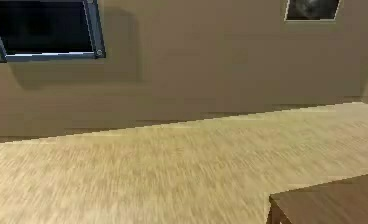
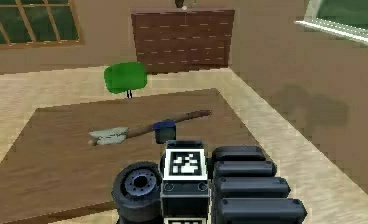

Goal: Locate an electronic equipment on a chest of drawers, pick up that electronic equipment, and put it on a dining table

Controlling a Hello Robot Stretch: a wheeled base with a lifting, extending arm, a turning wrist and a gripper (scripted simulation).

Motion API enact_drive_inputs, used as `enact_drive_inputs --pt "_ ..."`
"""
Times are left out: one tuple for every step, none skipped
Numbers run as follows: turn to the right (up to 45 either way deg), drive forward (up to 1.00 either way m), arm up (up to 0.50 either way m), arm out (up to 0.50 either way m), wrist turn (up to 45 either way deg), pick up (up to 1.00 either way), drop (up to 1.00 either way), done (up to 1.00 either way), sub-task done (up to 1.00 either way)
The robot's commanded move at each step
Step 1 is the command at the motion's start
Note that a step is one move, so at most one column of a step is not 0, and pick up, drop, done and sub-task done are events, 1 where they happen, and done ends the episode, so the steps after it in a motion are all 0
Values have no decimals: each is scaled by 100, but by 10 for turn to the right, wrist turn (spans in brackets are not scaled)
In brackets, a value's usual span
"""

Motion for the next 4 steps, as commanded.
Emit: enact_drive_inputs --pt "450 0 0 0 0 0 0 0 0" --pt "300 0 0 0 0 0 0 0 0" --pt "0 15 0 0 0 0 0 0 0" --pt "-450 0 0 0 0 0 0 0 0"
